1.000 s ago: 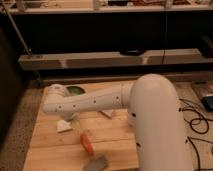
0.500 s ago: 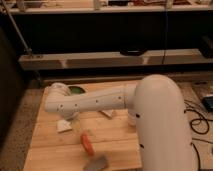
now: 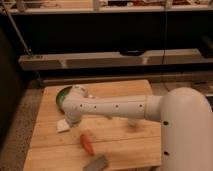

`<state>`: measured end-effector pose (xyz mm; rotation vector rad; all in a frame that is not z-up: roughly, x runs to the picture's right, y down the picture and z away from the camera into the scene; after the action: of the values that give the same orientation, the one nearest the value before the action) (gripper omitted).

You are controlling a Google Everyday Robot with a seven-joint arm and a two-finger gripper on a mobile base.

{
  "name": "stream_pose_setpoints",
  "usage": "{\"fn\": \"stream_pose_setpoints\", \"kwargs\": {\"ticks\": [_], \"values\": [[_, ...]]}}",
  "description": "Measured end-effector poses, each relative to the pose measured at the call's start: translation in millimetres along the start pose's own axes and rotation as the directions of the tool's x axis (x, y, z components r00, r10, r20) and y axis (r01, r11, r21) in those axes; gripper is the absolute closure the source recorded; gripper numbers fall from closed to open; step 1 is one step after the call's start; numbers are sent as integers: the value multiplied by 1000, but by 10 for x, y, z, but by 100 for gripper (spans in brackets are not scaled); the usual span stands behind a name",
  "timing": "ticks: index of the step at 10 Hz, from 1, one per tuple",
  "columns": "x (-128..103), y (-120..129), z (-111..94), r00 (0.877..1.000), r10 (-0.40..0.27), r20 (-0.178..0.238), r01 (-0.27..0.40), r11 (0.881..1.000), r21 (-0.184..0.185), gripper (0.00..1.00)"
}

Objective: Place the white sponge in the ceramic bowl

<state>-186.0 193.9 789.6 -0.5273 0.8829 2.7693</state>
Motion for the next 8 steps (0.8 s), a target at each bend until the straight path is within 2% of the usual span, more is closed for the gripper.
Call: {"fn": "stream_pose_setpoints", "kwargs": {"ticks": [1,2,5,7,8], "values": [[-30,-23,87,999,1,-35,0,1000,13,20],[-111,-57,227,996,14,-92,-11,999,34,20],[-274,-76,508,986,71,-148,-60,995,81,20],[-330,-42,493,975,108,-195,-96,993,71,20],[-370,-24,409,967,126,-220,-117,992,54,20]]}}
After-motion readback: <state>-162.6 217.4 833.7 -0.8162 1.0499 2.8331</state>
